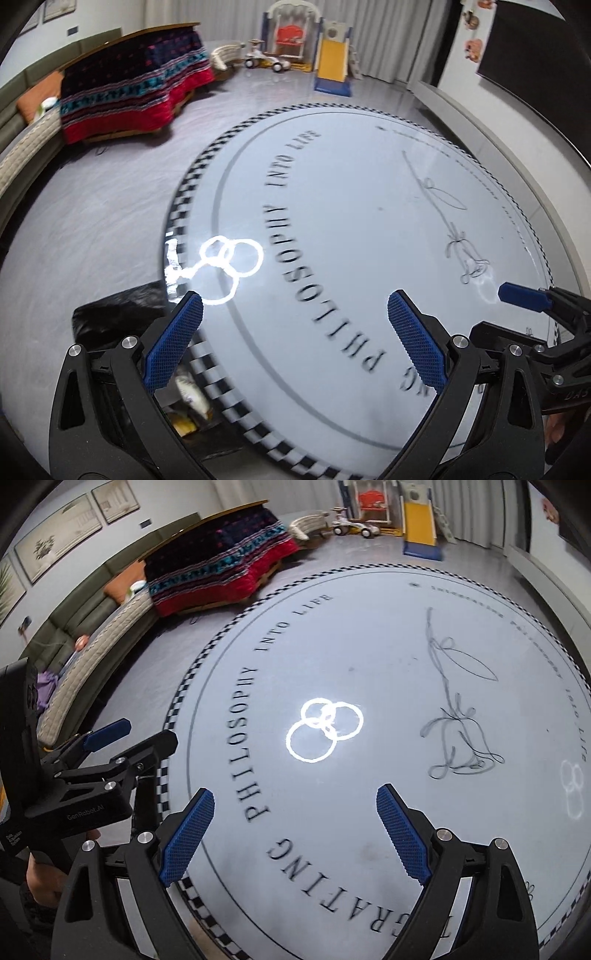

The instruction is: Collect trash

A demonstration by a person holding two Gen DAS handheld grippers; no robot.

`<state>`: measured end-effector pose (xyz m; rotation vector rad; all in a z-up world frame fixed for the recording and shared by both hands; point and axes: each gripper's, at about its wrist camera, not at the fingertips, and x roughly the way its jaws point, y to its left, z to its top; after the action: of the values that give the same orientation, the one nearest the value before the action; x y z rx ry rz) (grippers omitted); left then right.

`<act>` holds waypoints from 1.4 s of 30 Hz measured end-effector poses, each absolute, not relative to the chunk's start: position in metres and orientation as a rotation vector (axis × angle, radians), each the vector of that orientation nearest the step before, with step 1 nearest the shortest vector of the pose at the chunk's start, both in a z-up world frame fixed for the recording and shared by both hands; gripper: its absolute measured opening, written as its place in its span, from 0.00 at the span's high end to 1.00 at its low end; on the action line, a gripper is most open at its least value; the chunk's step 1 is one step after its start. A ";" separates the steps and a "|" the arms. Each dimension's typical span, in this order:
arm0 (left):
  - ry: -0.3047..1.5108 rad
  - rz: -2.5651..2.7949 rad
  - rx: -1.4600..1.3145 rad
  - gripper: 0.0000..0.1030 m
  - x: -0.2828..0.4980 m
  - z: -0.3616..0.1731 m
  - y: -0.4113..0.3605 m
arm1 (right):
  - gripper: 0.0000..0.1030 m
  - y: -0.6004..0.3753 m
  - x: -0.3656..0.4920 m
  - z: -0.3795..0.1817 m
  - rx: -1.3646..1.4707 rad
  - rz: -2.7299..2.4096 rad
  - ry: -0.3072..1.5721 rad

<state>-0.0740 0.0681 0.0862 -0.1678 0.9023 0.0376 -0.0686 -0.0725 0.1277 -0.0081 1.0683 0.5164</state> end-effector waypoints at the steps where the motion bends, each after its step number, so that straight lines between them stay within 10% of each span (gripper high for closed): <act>1: 0.900 0.016 -0.167 0.06 -0.069 0.084 0.059 | 0.13 -0.084 -0.066 0.123 0.001 0.492 1.069; 42: 0.966 -0.012 0.026 0.06 0.003 0.012 -0.036 | 0.03 -0.169 -0.033 0.049 -0.065 0.149 0.951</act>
<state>0.0030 -0.0363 0.0117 0.0264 0.9656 -0.0122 -0.0325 -0.1695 0.0493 -0.0647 0.9510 0.1489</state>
